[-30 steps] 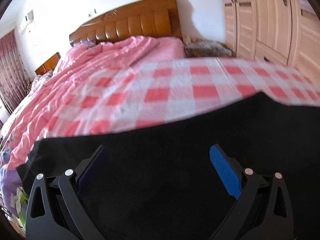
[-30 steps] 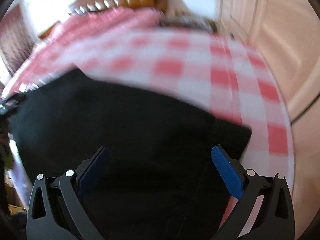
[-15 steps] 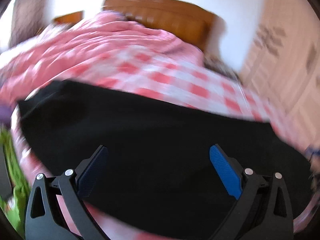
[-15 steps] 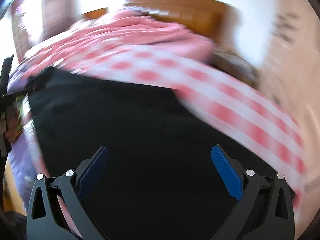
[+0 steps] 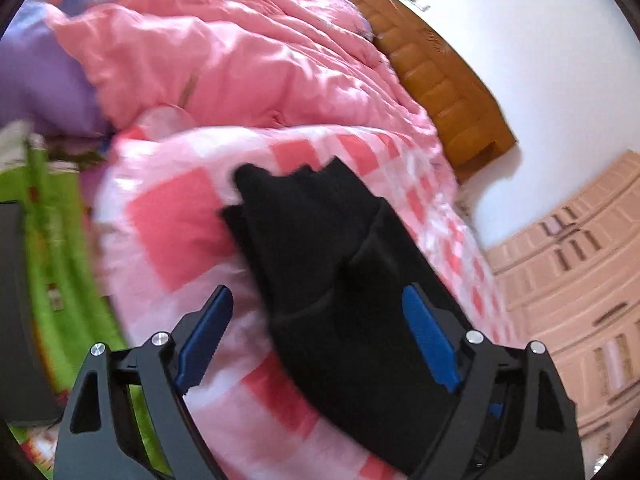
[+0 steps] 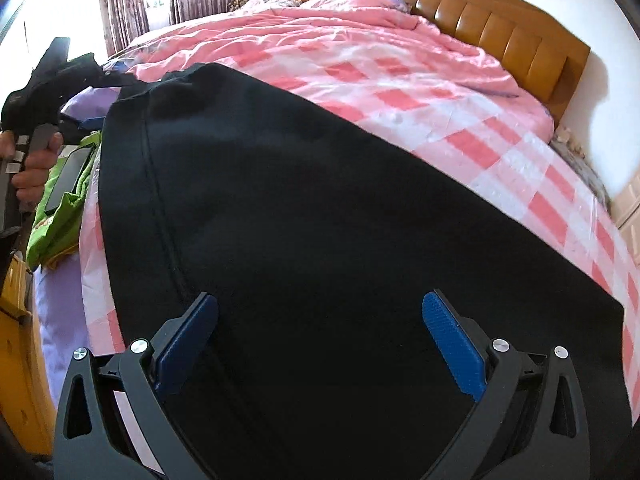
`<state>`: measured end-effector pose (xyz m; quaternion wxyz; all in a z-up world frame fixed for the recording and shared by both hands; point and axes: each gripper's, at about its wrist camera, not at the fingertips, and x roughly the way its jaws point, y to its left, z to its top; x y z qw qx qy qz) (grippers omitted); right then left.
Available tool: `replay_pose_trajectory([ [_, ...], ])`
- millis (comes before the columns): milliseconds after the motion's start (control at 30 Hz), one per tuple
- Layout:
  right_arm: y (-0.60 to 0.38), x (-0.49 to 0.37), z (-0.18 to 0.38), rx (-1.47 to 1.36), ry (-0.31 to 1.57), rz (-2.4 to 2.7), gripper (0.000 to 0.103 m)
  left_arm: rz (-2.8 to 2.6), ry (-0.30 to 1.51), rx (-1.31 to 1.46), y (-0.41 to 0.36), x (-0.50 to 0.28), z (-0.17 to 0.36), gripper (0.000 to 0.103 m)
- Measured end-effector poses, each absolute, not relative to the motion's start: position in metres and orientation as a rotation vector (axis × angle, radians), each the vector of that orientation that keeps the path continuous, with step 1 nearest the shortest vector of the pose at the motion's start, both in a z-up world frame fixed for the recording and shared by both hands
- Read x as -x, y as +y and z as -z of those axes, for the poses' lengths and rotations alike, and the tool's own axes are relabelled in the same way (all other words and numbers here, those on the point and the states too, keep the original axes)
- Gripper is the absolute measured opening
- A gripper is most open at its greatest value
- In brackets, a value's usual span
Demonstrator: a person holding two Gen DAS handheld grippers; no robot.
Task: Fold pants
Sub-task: 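Grasp the edge of the black pants with the left tool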
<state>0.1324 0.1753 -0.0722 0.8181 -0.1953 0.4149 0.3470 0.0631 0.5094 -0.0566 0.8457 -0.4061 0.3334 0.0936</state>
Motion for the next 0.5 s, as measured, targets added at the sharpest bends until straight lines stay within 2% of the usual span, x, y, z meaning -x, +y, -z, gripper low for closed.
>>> replay_pose_trajectory([
  [167,0.162,-0.144,0.074,0.308,0.923,-0.724,0.099,-0.177,0.711,0.842,0.502,-0.080,0.067,0.086],
  [300,0.169,-0.139,0.076,0.344,0.913,-0.711,0.099,-0.132,0.653,0.906,0.513,-0.092,0.070,0.086],
  [433,0.170,-0.136,0.076,0.361,0.907,-0.713,0.099,-0.159,0.646,0.842,0.509,-0.104,0.070,0.085],
  [467,0.170,-0.137,0.075,0.358,0.911,-0.708,0.099,-0.192,0.657,0.791,0.504,-0.107,0.067,0.077],
  [500,0.170,-0.137,0.074,0.360,0.915,-0.701,0.099,-0.221,0.671,0.755,0.503,-0.107,0.066,0.054],
])
